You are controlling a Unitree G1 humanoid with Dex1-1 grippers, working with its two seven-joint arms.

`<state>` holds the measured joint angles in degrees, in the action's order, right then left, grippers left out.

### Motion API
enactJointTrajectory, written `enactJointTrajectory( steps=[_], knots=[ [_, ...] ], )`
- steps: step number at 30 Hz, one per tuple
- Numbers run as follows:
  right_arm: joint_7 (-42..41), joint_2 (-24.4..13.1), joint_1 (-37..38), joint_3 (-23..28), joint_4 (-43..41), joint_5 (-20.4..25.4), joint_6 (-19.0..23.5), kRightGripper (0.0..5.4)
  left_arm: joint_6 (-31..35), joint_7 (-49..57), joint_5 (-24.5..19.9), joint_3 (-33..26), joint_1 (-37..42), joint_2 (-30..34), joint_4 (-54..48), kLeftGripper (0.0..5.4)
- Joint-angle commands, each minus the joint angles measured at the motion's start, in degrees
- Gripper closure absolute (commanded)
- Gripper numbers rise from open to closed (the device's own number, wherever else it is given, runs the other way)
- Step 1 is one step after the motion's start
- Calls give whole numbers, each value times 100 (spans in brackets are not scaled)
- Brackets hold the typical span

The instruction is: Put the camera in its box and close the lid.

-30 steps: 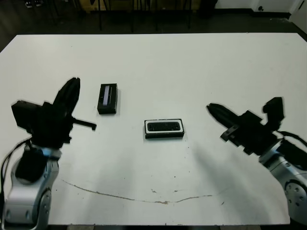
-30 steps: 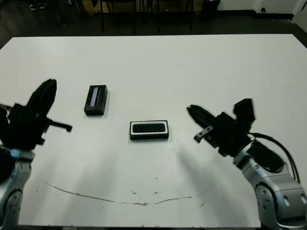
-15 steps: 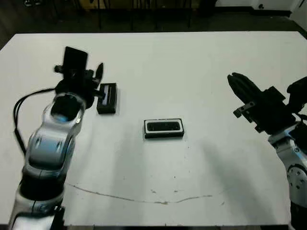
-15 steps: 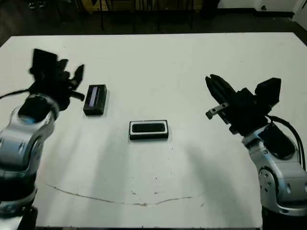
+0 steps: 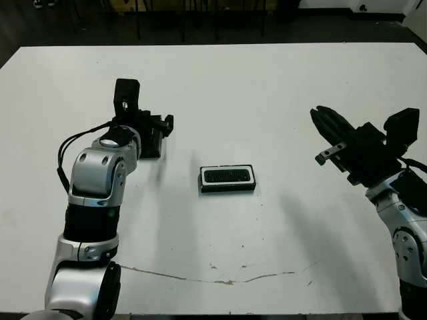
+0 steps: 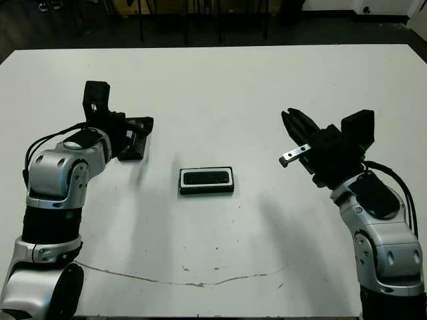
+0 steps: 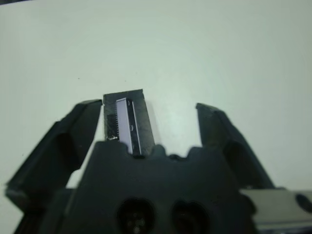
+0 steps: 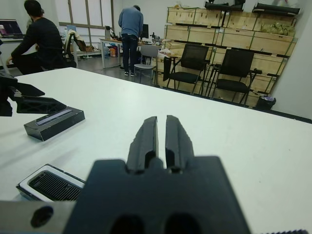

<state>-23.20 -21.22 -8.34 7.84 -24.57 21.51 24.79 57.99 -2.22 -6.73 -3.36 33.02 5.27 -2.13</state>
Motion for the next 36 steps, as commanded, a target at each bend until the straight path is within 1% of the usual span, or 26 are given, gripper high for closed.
enactJointTrajectory(
  steps=[1,3,5,7,9,13,18,23,28,32,36],
  knots=[
    [-42,-59,36,-31,130,-21,20,540,-162,91,120,32,-194,21,177,2],
    [-58,-62,33,-37,139,-2,34,540,-234,125,282,216,-206,126,252,2],
    [-76,-85,39,-51,122,10,83,540,-491,177,606,516,-223,306,407,2],
    [-99,-105,48,-61,113,23,115,540,-666,166,764,617,-232,387,538,2],
    [-87,-142,54,-65,70,50,225,540,-739,135,806,603,-233,386,609,2],
    [-199,-172,70,-56,111,89,152,540,-682,117,976,756,-181,418,665,2],
    [-230,-154,124,-32,104,79,139,540,-601,34,858,644,-195,297,725,2],
    [-220,-125,178,-19,75,75,90,540,-307,-98,751,578,-153,258,840,2],
    [-133,-143,216,-12,-49,77,230,540,-430,-363,473,395,-266,219,925,2],
    [-156,-133,243,-19,-19,77,169,540,-616,-372,523,460,-336,240,1047,2],
    [-191,-126,266,-4,-3,116,136,540,-368,-211,640,490,-304,257,1064,2]
  ],
)
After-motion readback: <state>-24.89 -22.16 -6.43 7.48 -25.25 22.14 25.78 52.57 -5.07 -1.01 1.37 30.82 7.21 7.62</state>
